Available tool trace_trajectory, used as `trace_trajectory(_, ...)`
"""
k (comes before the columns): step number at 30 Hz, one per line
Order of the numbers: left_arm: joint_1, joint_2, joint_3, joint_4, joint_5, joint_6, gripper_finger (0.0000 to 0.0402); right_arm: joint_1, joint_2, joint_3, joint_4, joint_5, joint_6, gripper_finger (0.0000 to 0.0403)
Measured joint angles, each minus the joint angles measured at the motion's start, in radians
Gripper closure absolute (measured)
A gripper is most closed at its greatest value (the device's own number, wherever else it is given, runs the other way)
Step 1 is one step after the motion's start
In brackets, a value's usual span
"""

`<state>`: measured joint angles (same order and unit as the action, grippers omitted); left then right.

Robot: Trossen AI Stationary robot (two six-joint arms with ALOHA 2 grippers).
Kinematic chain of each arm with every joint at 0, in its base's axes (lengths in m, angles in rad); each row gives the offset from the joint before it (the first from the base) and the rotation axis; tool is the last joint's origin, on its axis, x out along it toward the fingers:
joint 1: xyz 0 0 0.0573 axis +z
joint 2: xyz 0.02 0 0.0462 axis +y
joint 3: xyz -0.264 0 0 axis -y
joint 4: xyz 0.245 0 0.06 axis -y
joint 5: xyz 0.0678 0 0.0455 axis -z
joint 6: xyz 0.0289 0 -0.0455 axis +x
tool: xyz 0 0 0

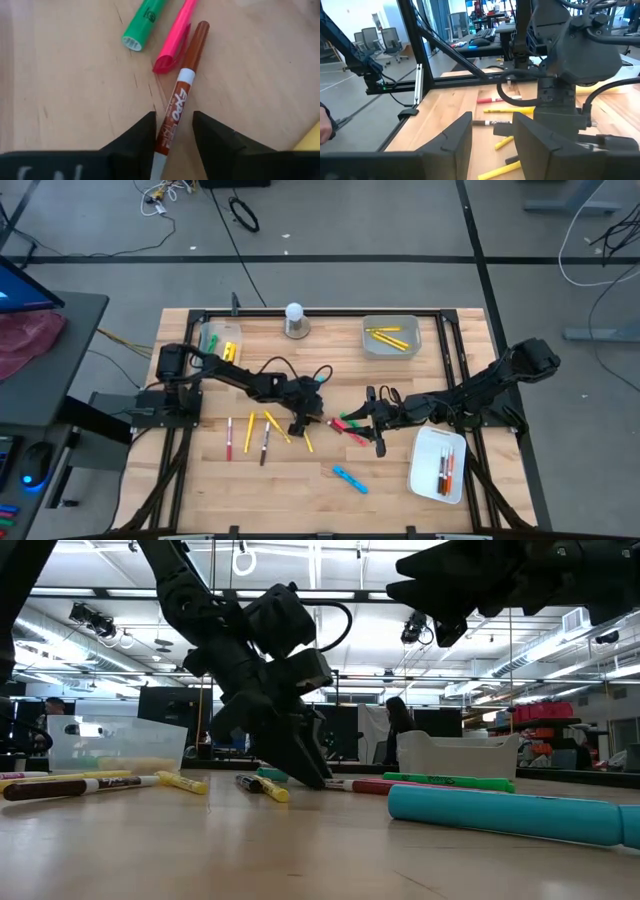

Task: Pick & Place Markers
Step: Put the brown marker into the white bin

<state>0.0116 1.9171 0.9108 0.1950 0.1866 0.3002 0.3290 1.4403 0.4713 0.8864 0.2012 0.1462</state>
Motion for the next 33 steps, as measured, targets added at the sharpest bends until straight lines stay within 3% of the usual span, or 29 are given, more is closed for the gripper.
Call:
trace_trajectory(9,-0.047,-0.003,0.001,-0.030,-0.010,-0.028,0.0368,0.000,0.000,0.000,-0.007,0.000,0.005,0.0262)
trace_trajectory(18,-0.134,-0.015,0.000,-0.046,-0.002,-0.061,0.0371,0.000,0.000,0.000,-0.052,-0.064,0.082,0.0262)
trace_trajectory(26,-0.182,-0.129,-0.003,-0.047,-0.038,-0.099,0.0372,0.000,0.000,0.000,-0.113,-0.124,0.130,0.0262)
trace_trajectory(33,-0.151,-0.224,-0.002,-0.036,-0.098,-0.246,0.0373,0.000,0.000,0.023,-0.259,-0.100,0.027,0.0236)
